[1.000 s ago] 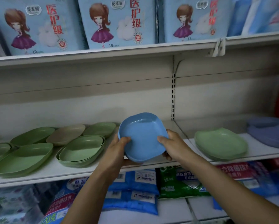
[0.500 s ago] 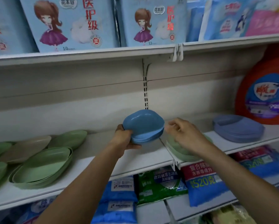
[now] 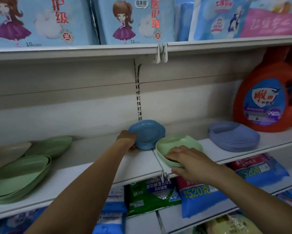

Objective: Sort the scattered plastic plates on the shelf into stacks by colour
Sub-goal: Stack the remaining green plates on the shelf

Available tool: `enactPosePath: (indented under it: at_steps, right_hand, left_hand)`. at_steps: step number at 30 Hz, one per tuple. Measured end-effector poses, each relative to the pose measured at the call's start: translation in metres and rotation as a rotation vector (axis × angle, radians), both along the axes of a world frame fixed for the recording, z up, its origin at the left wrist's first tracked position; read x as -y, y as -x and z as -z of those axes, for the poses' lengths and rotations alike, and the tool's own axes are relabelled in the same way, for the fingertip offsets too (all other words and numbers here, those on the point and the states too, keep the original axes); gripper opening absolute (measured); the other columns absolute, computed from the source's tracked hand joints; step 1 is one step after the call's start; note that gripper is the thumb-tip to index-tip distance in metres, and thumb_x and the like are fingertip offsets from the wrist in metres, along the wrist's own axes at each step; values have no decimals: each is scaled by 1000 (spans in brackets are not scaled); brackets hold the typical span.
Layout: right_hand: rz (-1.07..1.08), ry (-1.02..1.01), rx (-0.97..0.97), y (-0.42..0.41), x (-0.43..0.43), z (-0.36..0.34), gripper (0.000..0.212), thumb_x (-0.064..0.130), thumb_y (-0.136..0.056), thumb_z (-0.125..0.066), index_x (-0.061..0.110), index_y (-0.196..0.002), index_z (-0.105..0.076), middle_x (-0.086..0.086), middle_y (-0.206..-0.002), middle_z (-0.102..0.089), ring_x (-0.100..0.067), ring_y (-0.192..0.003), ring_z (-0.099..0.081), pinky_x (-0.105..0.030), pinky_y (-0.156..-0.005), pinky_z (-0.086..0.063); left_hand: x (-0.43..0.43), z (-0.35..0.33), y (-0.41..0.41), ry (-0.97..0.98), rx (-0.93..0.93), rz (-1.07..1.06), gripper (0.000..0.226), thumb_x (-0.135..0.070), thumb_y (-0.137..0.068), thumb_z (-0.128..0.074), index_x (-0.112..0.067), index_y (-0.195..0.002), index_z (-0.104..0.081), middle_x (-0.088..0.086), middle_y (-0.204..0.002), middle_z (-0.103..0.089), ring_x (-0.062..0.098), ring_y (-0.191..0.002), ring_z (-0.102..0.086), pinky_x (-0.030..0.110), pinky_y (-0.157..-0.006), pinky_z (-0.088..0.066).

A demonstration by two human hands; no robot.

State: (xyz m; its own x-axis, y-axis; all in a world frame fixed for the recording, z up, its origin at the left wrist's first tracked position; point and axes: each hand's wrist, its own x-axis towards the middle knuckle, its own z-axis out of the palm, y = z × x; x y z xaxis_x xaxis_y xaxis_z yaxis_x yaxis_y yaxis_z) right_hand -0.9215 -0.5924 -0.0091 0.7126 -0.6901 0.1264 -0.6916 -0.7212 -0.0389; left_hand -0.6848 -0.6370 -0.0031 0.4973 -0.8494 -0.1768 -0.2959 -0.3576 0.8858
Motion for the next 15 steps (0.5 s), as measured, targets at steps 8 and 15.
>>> enactPosePath:
  at_steps: [8, 15]
  right_hand:
    - [26, -32, 110, -8, 0, -15, 48, 55, -91, -50, 28, -131, -49, 8, -135, -51, -15, -124, -47, -37, -99, -41]
    - [-61, 96, 507, -44, -20, -15, 48, 47, -93, -51, 26, -136, -48, 9, -138, -48, -10, -125, -45, -28, -93, -41]
  left_hand:
    - [-24, 0, 3, 62, 138, 30, 52, -36, -98, -49, -12, -143, -37, 17, -126, -55, 28, -88, -64, 45, -83, -57]
    - [-118, 10, -2, 375, 594, 86, 60, -45, -98, -45, -20, -150, -29, 6, -147, -41, 20, -132, -42, 37, -109, -37]
